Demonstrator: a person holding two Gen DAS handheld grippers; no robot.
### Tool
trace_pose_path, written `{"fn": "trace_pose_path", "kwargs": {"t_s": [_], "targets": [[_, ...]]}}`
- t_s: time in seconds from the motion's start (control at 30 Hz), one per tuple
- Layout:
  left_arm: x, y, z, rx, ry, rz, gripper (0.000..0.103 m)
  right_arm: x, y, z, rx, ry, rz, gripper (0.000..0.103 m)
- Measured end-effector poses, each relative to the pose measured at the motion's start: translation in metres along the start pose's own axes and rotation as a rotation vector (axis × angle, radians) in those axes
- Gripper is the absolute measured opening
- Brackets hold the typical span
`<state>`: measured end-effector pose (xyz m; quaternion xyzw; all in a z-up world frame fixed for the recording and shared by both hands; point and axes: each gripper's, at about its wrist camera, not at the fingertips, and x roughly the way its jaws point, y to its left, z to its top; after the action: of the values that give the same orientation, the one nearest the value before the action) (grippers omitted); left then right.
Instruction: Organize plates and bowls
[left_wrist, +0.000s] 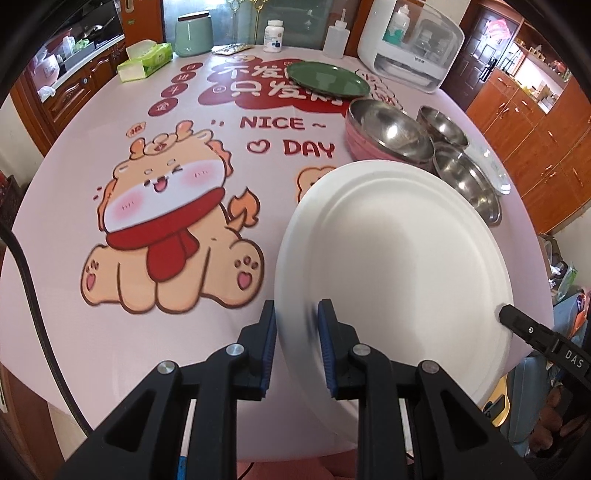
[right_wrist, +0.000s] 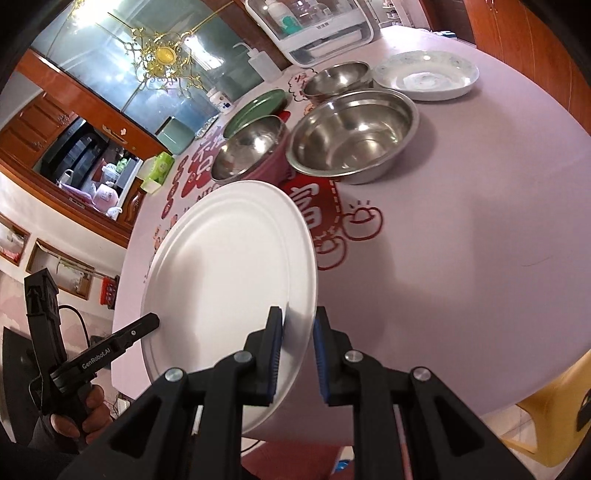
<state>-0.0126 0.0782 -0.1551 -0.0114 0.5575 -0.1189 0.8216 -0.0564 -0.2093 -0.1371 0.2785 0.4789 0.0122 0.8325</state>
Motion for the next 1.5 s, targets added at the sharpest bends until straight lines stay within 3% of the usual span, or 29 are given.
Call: {"fn": "trace_pose_path", "kwargs": {"t_s": [0.7,1.5], "targets": [[0.042,-0.021,-0.015,-0.042,0.102,0.085,0.021,0.031,-0.033,0.003,-0.026,0.161,-0.042,0.017],[0.061,-0.031,-0.015,-0.021,0.129,0.116,0.024,0.043,-0.034,0.005,-0.073,0.197,-0.103,0.021]]}}
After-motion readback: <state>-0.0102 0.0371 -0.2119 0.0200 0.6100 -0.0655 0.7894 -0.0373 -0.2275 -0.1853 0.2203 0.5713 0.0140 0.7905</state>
